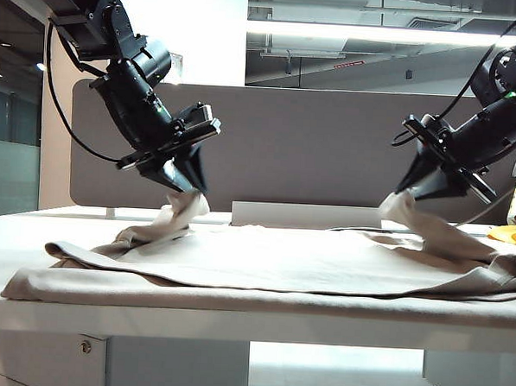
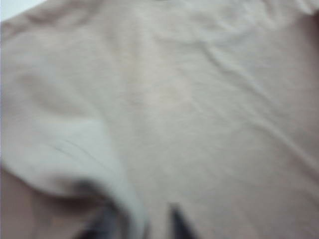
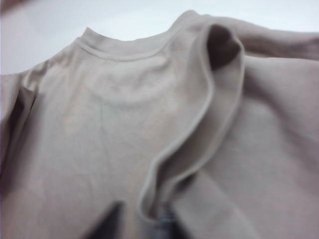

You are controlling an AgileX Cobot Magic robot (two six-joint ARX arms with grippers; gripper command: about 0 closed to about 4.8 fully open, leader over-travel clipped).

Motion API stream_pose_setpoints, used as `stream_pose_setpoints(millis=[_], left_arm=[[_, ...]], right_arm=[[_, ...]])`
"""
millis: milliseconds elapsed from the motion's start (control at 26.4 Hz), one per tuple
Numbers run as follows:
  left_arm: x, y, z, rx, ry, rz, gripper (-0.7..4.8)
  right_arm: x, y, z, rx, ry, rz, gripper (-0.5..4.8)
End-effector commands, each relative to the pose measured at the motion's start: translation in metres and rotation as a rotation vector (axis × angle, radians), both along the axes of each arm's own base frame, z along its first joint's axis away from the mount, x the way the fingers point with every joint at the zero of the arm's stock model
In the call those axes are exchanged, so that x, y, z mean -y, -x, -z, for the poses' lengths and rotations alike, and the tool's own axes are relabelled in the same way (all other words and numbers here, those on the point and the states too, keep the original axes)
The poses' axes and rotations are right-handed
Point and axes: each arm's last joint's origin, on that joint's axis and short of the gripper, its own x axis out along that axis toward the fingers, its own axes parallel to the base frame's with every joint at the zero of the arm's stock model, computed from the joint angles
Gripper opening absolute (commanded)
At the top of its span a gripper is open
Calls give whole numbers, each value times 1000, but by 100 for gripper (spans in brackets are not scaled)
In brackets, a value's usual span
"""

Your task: Fold the bottom side of the T-shirt horizontally towards the center, about one-third of the way, then fold the sleeve back towards the center, creating a straight line along the edge of the T-shirt, and finally fold the bottom of the T-shirt up towards the top, creating a neat rectangle.

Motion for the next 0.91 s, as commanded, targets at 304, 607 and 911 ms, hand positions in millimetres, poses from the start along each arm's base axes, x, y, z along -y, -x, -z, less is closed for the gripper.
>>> stream_pose_setpoints(millis=[304, 607, 911], left_arm=[[2, 1, -3, -12, 52, 17, 479], [3, 1, -4, -40, 106, 21, 479], [4, 1, -5, -47, 124, 29, 479]], right_arm=[[-2, 2, -6, 11, -73, -72, 479], [-13, 6, -7, -50, -210, -165, 479], [-30, 12, -2, -168, -230, -164, 479]])
